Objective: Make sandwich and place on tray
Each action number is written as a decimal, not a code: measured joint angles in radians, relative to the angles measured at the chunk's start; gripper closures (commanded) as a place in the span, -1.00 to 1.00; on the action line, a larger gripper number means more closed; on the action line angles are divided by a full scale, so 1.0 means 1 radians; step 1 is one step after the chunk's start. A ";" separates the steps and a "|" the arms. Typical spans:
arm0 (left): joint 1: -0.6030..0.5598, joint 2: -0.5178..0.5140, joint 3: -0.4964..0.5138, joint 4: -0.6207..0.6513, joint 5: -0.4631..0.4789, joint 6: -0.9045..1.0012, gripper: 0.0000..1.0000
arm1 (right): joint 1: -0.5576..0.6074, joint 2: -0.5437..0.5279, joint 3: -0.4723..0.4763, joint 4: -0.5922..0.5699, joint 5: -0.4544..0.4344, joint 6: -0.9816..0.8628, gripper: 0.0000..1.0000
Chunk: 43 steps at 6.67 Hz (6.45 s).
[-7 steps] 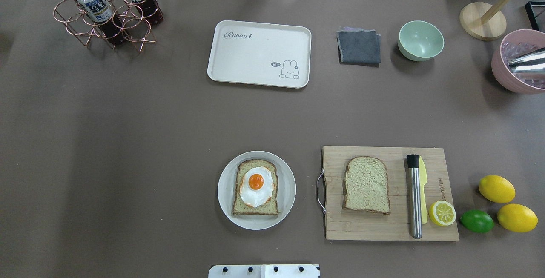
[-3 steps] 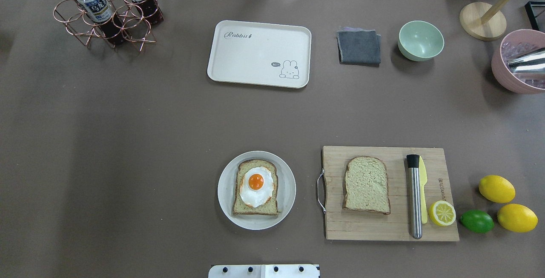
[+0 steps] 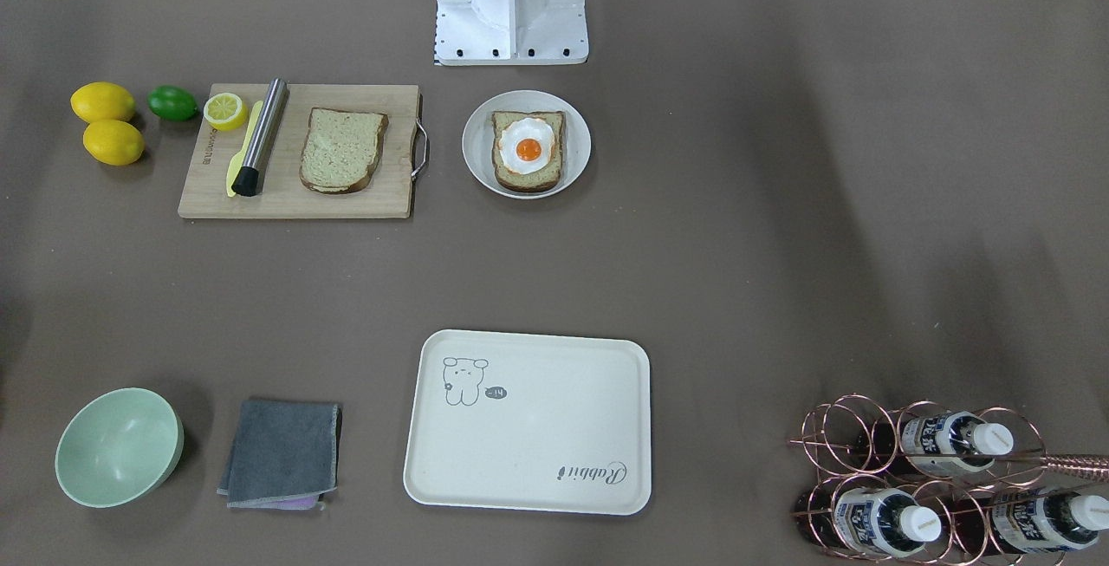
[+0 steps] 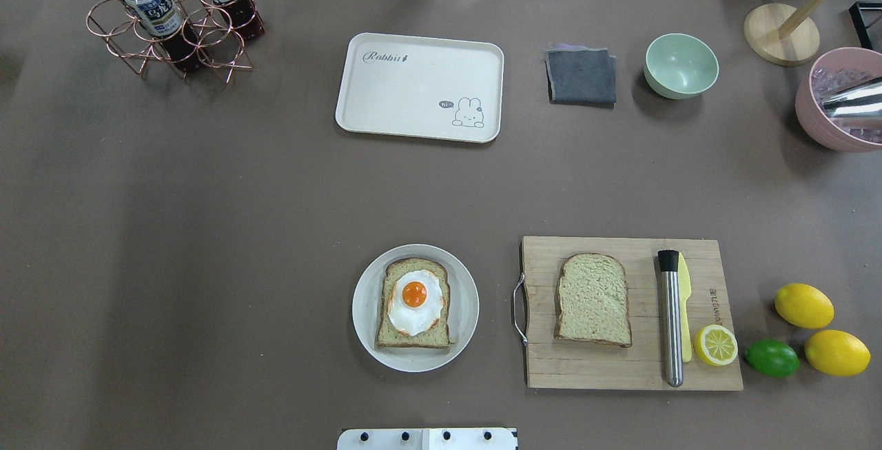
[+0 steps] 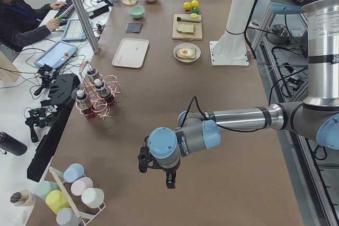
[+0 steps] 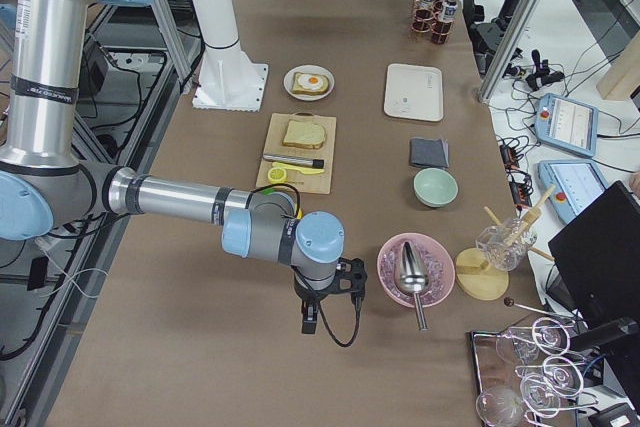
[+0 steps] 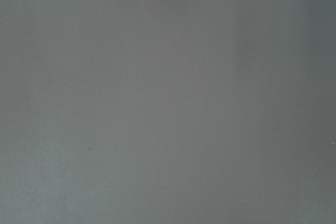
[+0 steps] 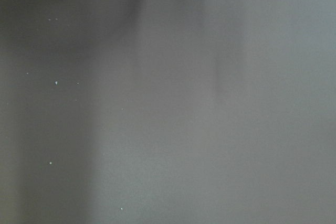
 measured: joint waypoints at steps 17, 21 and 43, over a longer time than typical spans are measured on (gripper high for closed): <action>-0.081 -0.055 0.016 -0.353 -0.287 -0.041 -0.98 | 0.002 0.005 0.048 0.241 0.090 0.047 -1.00; -0.028 -0.126 0.005 -0.500 -0.253 -0.308 -0.97 | 0.002 0.001 0.050 0.256 0.098 0.054 -1.00; 0.879 -0.487 -0.130 -0.798 0.278 -1.283 -0.95 | -1.269 0.167 0.434 0.449 -0.616 1.758 -0.81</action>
